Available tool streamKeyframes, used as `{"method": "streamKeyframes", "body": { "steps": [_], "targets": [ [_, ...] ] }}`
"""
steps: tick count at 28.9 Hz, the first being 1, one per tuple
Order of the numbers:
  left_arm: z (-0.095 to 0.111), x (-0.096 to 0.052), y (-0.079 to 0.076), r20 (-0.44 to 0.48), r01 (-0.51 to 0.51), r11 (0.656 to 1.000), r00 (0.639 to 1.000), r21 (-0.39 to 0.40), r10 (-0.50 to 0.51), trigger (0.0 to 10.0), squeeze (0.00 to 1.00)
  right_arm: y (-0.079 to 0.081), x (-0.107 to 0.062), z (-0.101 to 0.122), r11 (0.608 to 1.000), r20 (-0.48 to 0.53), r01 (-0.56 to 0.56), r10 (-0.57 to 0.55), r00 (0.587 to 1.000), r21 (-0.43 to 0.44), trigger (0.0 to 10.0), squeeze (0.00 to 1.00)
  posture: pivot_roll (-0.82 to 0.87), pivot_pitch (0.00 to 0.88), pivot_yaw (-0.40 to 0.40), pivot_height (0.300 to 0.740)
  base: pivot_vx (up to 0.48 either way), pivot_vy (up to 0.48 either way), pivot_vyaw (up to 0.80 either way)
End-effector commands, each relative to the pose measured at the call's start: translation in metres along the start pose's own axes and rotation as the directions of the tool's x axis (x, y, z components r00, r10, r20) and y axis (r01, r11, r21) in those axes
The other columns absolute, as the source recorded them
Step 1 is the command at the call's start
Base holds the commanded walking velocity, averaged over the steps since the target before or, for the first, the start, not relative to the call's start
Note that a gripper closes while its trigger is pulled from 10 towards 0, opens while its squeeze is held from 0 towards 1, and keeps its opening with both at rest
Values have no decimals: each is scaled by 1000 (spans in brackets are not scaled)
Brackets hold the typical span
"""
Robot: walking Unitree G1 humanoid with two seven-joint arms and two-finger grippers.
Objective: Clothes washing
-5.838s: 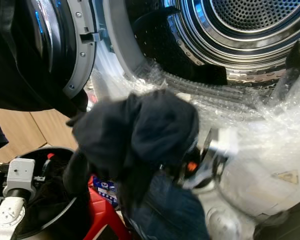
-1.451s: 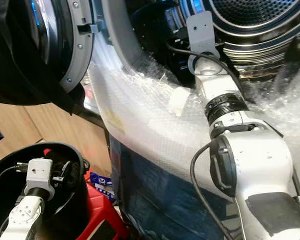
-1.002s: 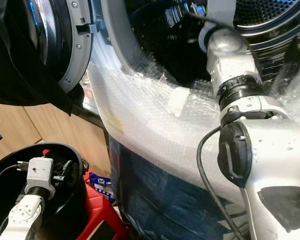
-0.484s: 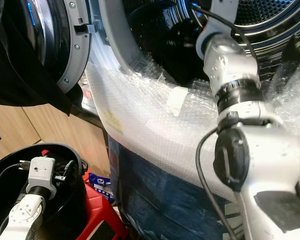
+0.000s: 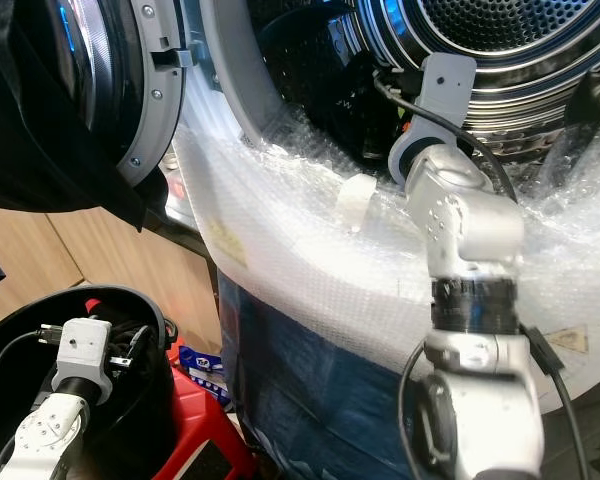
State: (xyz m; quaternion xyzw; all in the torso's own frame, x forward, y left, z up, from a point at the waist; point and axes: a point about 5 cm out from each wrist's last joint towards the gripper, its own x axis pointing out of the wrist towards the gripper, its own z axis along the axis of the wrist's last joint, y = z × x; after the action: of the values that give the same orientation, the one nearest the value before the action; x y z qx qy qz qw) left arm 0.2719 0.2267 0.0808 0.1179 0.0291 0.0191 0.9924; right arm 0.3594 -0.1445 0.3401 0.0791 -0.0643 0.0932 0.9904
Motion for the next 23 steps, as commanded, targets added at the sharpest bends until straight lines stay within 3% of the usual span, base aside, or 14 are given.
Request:
{"method": "streamKeyframes", "body": {
  "steps": [1, 6, 8, 11, 12, 16, 17, 18, 21, 22, 23],
  "targets": [
    [-1, -1, -1, -12, 20, 1000, 1000, 8, -20, 10000, 0, 15, -11, 14, 996, 51, -88, 88, 995, -3, 10000, 0, 117, 41, 26, 740, 0, 0, 0],
    [1, 0, -3, -8, 27, 1000, 1000, 7, -27, 10000, 0, 43, -38, 24, 956, 158, -293, 290, 944, -2, 10000, 0, 125, 43, 22, 740, 0, 0, 0],
    [1, 0, -3, -7, 26, 1000, 1000, 6, -26, 10000, 0, 50, -51, 27, 931, 192, -364, 365, 911, -42, 10000, 0, 127, 46, 19, 740, 0, 0, 0],
    [1, -1, -3, -8, 25, 1000, 1000, 6, -25, 10000, 0, 51, -59, 29, 912, 243, -406, 406, 881, -54, 10000, 0, 128, 49, 16, 740, 0, 0, 0],
    [0, -2, -3, -10, 24, 1000, 1000, 6, -24, 10000, 0, 51, -66, 28, 897, 308, -439, 434, 847, -58, 10000, 0, 127, 50, 12, 740, 0, 0, 0],
    [-1, -4, -1, -5, 6, 1000, 1000, 2, -6, 10000, 0, 66, -94, 8, 742, 343, -670, 636, 691, -26, 10000, 0, 130, 50, 7, 740, 0, 0, 0],
    [-1, -4, -1, -5, 6, 1000, 1000, 2, -6, 10000, 0, 66, -94, 8, 742, 343, -670, 636, 691, -26, 10000, 0, 130, 50, 7, 740, 0, 0, 0],
    [0, -4, 0, 2, -3, 1000, 1000, 4, 3, 10000, 0, 76, -105, 6, 659, 387, -751, 686, 616, 29, 10000, 0, 125, 51, 8, 740, 0, 0, 0],
    [1, -3, 0, 10, -10, 1000, 1000, 3, 10, 10000, 0, 96, -125, -5, 476, 444, -870, 756, 481, 132, 10000, 0, 129, 50, 3, 740, 0, 0, 0],
    [1, -3, 0, 10, -10, 1000, 1000, 3, 10, 10000, 0, 96, -125, -5, 476, 444, -870, 756, 481, 132, 10000, 0, 129, 50, 3, 740, 0, 0, 0],
    [3, -2, 1, 16, -16, 1000, 1000, 0, 16, 10000, 0, 98, -130, -19, 445, 388, -888, 802, 454, 117, 10000, 0, 134, 50, 1, 740, 0, 0, 0]
  ]
}}
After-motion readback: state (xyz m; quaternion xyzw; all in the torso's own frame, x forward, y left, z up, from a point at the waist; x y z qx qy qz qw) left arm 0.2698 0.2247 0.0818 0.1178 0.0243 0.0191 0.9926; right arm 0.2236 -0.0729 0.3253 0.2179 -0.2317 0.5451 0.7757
